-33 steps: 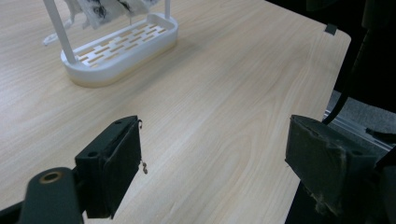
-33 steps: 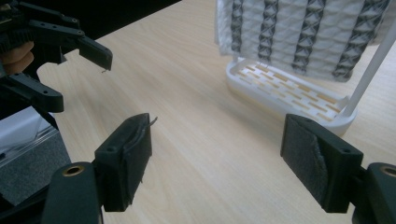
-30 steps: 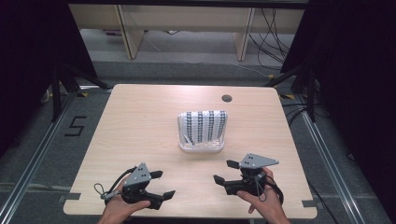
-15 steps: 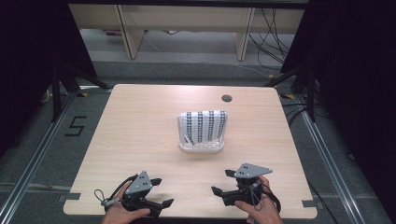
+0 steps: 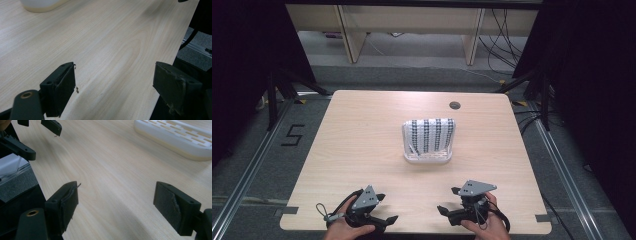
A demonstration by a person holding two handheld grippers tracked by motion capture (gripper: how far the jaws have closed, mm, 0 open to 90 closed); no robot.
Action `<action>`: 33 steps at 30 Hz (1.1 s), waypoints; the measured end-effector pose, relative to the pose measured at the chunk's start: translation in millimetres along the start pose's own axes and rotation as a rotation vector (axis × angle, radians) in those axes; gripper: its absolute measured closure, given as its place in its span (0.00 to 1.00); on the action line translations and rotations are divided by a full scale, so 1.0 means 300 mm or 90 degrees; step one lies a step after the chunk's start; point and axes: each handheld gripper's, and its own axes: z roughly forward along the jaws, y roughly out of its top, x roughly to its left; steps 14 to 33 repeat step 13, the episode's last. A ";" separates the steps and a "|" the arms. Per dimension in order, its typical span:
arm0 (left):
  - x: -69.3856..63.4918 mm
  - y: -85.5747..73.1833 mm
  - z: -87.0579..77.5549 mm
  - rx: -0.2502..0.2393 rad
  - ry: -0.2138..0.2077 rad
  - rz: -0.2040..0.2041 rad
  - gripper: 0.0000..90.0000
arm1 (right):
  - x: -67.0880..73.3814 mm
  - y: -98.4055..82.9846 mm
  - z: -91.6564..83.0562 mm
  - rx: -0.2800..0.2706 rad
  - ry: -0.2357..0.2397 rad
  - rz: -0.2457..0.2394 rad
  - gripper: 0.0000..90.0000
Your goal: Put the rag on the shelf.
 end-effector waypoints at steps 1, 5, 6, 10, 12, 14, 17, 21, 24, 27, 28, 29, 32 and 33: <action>0.000 0.000 0.000 0.000 0.000 0.001 0.19 | -0.001 -0.001 0.000 -0.001 -0.003 -0.001 0.24; 0.000 -0.002 0.001 -0.001 0.001 -0.004 0.19 | -0.006 -0.005 0.002 0.004 -0.004 0.007 0.24; 0.003 -0.002 0.001 0.002 0.003 0.000 0.19 | -0.006 -0.005 0.001 0.005 -0.005 0.009 0.24; 0.006 -0.006 0.006 -0.008 0.000 -0.009 0.19 | -0.009 -0.007 0.003 0.002 -0.004 0.009 0.24; 0.012 -0.006 0.004 0.005 0.007 -0.005 0.19 | -0.011 -0.008 0.005 0.002 -0.006 0.005 0.24; 0.015 -0.007 0.002 0.006 0.006 -0.001 0.19 | -0.012 -0.008 0.005 -0.001 -0.008 0.006 0.24; 0.015 -0.007 0.002 0.006 0.006 -0.001 0.19 | -0.012 -0.008 0.005 -0.001 -0.008 0.006 0.24; 0.015 -0.007 0.002 0.006 0.006 -0.001 0.19 | -0.012 -0.008 0.005 -0.001 -0.008 0.006 0.24; 0.015 -0.007 0.002 0.006 0.006 -0.001 0.19 | -0.012 -0.008 0.005 -0.001 -0.008 0.006 0.24; 0.015 -0.007 0.002 0.006 0.006 -0.001 0.19 | -0.012 -0.008 0.005 -0.001 -0.008 0.006 0.24; 0.015 -0.007 0.002 0.006 0.006 -0.001 0.19 | -0.012 -0.008 0.005 -0.001 -0.008 0.006 0.24; 0.015 -0.007 0.002 0.006 0.006 -0.001 0.19 | -0.012 -0.008 0.005 -0.001 -0.008 0.006 0.24; 0.015 -0.007 0.002 0.006 0.006 -0.001 0.19 | -0.012 -0.008 0.005 -0.001 -0.008 0.006 0.24; 0.015 -0.007 0.002 0.006 0.006 -0.001 0.19 | -0.012 -0.008 0.005 -0.001 -0.008 0.006 0.24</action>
